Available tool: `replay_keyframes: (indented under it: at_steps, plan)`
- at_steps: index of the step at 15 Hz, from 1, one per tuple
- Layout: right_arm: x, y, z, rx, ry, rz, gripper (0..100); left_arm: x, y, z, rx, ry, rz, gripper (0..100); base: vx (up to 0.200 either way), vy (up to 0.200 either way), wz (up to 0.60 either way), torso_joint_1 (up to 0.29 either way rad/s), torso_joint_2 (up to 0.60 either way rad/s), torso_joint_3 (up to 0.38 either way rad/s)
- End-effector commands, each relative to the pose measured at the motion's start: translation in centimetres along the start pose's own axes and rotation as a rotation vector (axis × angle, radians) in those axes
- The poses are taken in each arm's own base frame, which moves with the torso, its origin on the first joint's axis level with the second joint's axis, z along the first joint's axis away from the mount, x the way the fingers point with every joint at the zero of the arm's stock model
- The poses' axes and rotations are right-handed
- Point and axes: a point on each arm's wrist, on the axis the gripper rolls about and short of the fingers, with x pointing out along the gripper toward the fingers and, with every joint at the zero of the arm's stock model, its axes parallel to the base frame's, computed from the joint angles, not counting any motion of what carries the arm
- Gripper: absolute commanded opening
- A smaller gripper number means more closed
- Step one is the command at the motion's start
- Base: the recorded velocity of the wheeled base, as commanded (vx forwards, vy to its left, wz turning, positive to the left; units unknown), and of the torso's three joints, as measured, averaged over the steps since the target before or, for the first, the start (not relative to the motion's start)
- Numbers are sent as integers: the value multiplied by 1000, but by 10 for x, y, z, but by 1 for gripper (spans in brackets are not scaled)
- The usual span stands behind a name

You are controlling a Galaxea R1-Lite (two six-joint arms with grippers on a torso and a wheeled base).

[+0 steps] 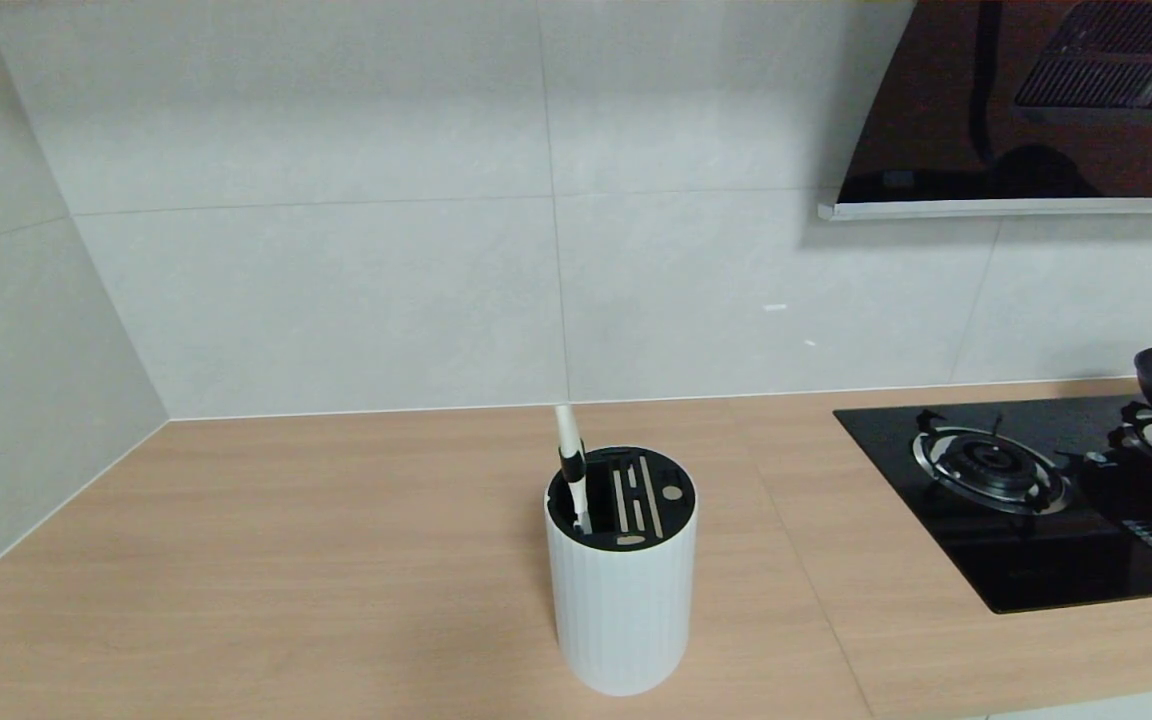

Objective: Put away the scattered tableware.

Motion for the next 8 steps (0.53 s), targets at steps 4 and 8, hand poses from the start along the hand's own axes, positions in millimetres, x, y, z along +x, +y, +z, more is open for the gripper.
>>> replay_keyframes:
  at_steps: [4,8]
  plan:
    - [15,4,-58,-93,108,95,100,9,-7,-34,57,62,-165,100,0,0,0,0,0,0]
    - [14,6,-64,-67,169,195,100,8,-10,-39,69,104,-311,100,0,0,0,0,0,0]
